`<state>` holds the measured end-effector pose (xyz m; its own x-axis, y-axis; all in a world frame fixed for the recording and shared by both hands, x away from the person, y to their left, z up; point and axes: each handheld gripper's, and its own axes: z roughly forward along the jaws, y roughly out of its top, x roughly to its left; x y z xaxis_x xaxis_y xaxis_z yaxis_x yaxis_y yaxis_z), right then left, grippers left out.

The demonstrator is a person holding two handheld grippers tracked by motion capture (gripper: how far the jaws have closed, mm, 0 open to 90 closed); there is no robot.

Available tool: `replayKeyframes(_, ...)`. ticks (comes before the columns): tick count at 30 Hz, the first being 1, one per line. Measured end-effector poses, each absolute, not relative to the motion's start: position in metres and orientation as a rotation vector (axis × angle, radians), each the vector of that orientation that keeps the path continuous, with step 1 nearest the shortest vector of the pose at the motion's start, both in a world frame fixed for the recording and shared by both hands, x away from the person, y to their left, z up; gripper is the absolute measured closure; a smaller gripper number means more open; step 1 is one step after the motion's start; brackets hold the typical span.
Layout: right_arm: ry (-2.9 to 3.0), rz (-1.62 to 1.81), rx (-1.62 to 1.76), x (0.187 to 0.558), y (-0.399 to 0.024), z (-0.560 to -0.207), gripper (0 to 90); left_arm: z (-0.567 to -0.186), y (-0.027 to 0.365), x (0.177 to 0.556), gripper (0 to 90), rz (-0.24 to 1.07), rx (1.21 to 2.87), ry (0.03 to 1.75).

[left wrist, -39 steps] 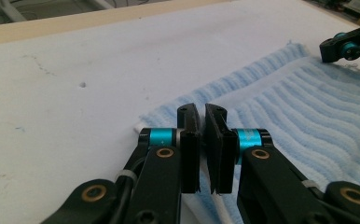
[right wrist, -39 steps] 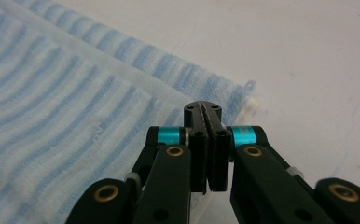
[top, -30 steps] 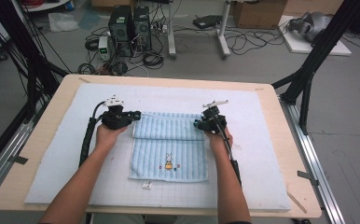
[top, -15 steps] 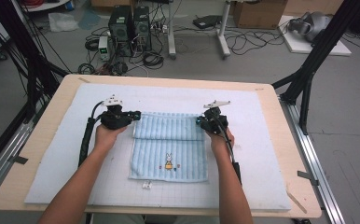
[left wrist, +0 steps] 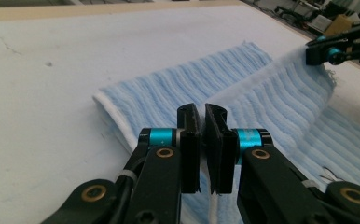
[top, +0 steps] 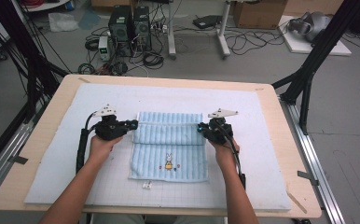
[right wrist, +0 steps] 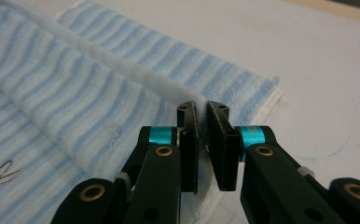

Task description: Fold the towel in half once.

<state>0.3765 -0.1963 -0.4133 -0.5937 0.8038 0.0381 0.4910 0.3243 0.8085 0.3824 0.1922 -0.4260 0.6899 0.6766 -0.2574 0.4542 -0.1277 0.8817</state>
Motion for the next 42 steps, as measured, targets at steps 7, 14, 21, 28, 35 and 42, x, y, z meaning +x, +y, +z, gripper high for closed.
replayKeyframes(7,2.220,1.199,1.124,0.351,-0.202,-0.412,83.0,-0.422,0.193,0.357,84.0,0.239,1.767,0.857)
replayKeyframes(14,2.236,1.242,1.101,0.327,-0.205,-0.414,82.9,-0.432,0.195,0.334,83.7,0.214,1.774,0.841)
replayKeyframes(21,2.240,1.267,1.096,0.307,-0.209,-0.423,82.9,-0.440,0.199,0.314,83.7,0.187,1.785,0.817)
replayKeyframes(28,2.230,1.307,1.077,0.287,-0.213,-0.428,83.0,-0.443,0.201,0.296,83.9,0.165,1.787,0.782)
replayKeyframes(35,2.216,1.331,1.036,0.266,-0.218,-0.424,83.0,-0.439,0.202,0.282,83.9,0.163,1.785,0.740)
replayKeyframes(42,2.236,1.331,1.010,0.253,-0.223,-0.426,82.9,-0.441,0.201,0.269,83.9,0.147,1.799,0.712)
